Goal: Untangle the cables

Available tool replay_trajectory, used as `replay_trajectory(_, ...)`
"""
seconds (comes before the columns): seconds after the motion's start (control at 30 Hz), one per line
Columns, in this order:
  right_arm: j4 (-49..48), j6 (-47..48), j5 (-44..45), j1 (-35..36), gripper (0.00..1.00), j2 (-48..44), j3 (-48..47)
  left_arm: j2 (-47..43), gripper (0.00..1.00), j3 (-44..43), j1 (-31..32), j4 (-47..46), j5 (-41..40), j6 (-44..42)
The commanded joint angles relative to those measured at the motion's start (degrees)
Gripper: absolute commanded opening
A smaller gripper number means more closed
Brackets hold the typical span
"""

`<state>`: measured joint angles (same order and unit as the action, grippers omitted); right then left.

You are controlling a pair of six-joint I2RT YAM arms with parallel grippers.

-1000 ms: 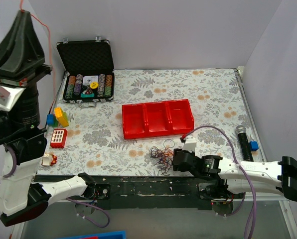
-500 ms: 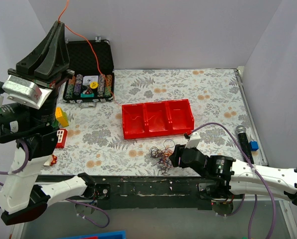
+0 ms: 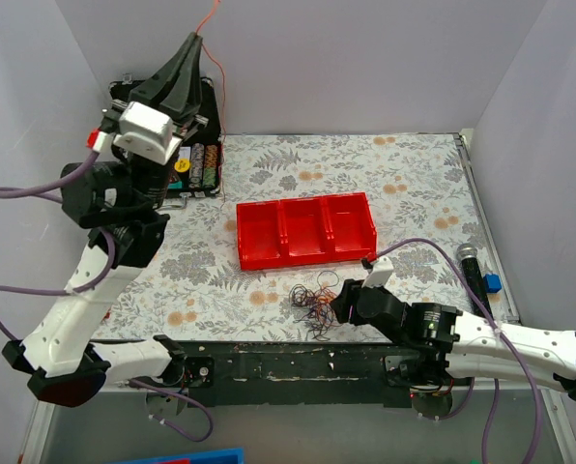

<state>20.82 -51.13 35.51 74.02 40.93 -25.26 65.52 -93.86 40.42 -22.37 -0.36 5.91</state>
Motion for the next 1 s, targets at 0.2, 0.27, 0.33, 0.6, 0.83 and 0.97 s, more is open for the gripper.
replay_trajectory(0.2, -0.87, -1.25, 1.76, 0.34, 0.6, -2.78, 1.09, 2.69, 0.0, 0.44, -0.17, -5.31, 0.27, -1.16)
replay_trajectory(0.27, -0.78, -1.16, 1.76, 0.34, 0.6, -3.22, 1.26, 2.77, 0.0, 0.26, -0.26, -5.58, 0.1, -1.69)
replay_trajectory(0.33, -0.78, -1.25, 1.58, 0.34, 0.6, -3.75, 1.52, 2.95, 0.0, -0.09, -0.26, -5.84, 0.01, -2.13)
replay_trajectory(0.6, -1.04, -1.34, 1.23, 0.34, 0.59, -4.01, 2.14, 4.27, 0.0, -0.44, -0.17, -7.42, 0.27, -3.89)
replay_trajectory(0.83, -0.78, -1.34, 1.23, 0.42, 0.56, -4.89, 2.32, 5.06, 0.0, 2.45, -0.17, -9.27, 2.12, -5.47)
replay_trajectory(0.97, 0.01, -1.42, 1.58, 0.34, 0.56, -5.77, 2.23, 4.97, 0.0, 4.83, -0.17, -9.36, 1.77, -5.47)
